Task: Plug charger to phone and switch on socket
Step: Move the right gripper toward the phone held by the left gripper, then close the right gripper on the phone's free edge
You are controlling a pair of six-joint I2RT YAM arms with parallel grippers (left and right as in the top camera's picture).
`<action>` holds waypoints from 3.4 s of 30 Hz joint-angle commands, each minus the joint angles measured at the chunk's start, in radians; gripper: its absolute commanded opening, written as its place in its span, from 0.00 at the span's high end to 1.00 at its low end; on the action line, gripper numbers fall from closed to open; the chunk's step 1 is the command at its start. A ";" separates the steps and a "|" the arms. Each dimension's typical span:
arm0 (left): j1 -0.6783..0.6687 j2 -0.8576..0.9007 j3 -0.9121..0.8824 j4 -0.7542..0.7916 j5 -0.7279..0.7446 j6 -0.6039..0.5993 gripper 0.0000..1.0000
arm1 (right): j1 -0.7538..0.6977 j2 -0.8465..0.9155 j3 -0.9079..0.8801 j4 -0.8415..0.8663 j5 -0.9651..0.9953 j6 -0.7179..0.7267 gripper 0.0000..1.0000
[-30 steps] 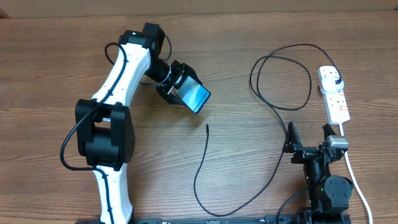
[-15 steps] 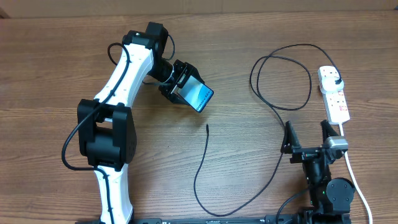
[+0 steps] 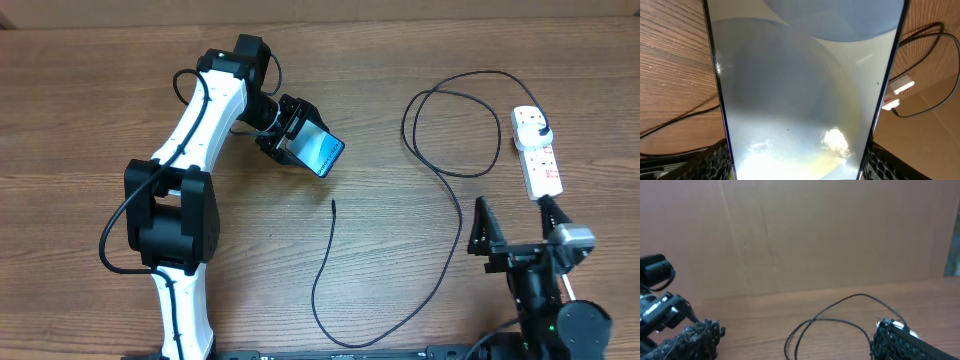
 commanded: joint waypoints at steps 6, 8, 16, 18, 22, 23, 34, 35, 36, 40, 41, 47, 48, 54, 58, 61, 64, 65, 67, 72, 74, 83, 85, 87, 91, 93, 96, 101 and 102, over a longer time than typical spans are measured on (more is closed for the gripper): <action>-0.007 0.004 0.027 0.000 0.024 -0.014 0.96 | 0.006 0.256 0.315 -0.140 0.018 0.006 0.00; -0.007 0.004 0.027 0.000 0.024 -0.014 0.96 | 0.006 0.338 0.388 -0.189 -0.010 0.006 0.00; -0.007 0.004 0.027 0.000 0.024 -0.014 0.96 | 0.006 0.682 0.643 -0.368 -0.278 0.026 0.00; -0.007 0.004 0.027 0.000 0.024 -0.014 0.96 | 0.006 0.764 0.692 -0.416 -0.349 0.026 0.00; -0.007 0.004 0.027 0.000 0.024 -0.014 0.96 | 0.006 0.962 0.753 -0.449 -0.618 0.054 0.00; -0.007 0.004 0.027 -0.001 0.024 -0.014 0.96 | 0.006 0.993 0.753 -0.432 -0.681 0.083 0.00; -0.007 0.004 0.027 0.000 0.024 -0.015 0.96 | 0.006 1.355 0.753 -0.298 -0.779 0.327 0.00; -0.007 0.004 0.027 -0.001 0.024 -0.014 0.96 | 0.006 1.376 0.753 -0.287 -0.778 0.362 0.00; -0.007 0.004 0.027 -0.001 0.024 -0.015 0.96 | 0.006 1.398 0.753 -0.280 -0.779 0.397 0.00; -0.010 0.004 0.027 0.000 0.023 -0.034 0.96 | 0.016 1.461 0.753 -0.288 -0.782 0.438 0.00; -0.012 0.004 0.027 0.000 0.023 -0.048 0.95 | 0.024 1.471 0.753 -0.294 -0.781 0.438 0.00; -0.028 0.004 0.027 0.000 0.022 -0.143 0.96 | 0.072 1.479 0.753 -0.271 -0.777 0.438 0.00; -0.032 0.004 0.027 0.000 0.020 -0.154 0.96 | 0.081 1.479 0.753 -0.269 -0.773 0.438 0.00; -0.067 0.004 0.027 0.002 0.012 -0.259 0.96 | 0.139 1.479 0.753 -0.269 -0.713 0.439 0.00; -0.094 0.004 0.027 0.017 0.013 -0.319 0.96 | 0.164 1.479 0.753 -0.269 -0.694 0.443 0.00; -0.115 0.004 0.027 0.018 0.016 -0.366 0.96 | 0.169 1.479 0.753 -0.276 -0.650 0.443 0.00; -0.135 0.004 0.027 0.019 0.016 -0.406 0.96 | 0.169 1.479 0.753 -0.283 -0.611 0.443 0.00; -0.142 0.004 0.027 0.021 0.016 -0.418 0.96 | 0.169 1.479 0.753 -0.283 -0.613 0.443 0.00; -0.154 0.004 0.027 0.025 0.016 -0.438 0.96 | 0.169 1.479 0.753 -0.284 -0.613 0.442 0.00; -0.186 0.004 0.027 0.064 0.016 -0.487 0.96 | 0.169 1.479 0.752 -0.314 -0.604 0.441 0.00; -0.197 0.004 0.027 0.077 0.016 -0.489 0.96 | 0.169 1.479 0.752 -0.342 -0.574 0.438 0.00; -0.230 0.004 0.027 0.082 0.016 -0.533 0.96 | 0.179 1.479 0.751 -0.397 -0.552 0.381 0.00; -0.232 0.004 0.027 0.082 0.021 -0.552 0.96 | 0.187 1.479 0.751 -0.397 -0.539 0.377 0.00; -0.235 0.004 0.027 0.083 0.042 -0.568 0.96 | 0.200 1.479 0.751 -0.400 -0.510 0.378 0.00; -0.240 0.004 0.027 0.083 0.063 -0.581 0.96 | 0.228 1.479 0.751 -0.400 -0.481 0.378 0.00; -0.243 0.004 0.027 0.083 0.061 -0.583 0.96 | 0.243 1.479 0.751 -0.396 -0.481 0.378 0.02; -0.245 0.004 0.027 0.083 0.063 -0.583 0.96 | 0.259 1.479 0.751 -0.394 -0.446 0.398 0.04; -0.251 0.004 0.027 0.083 0.086 -0.582 0.96 | 0.265 1.479 0.751 -0.393 -0.417 0.416 0.07; -0.254 0.004 0.027 0.083 0.089 -0.582 0.96 | 0.265 1.479 0.751 -0.393 -0.417 0.416 0.11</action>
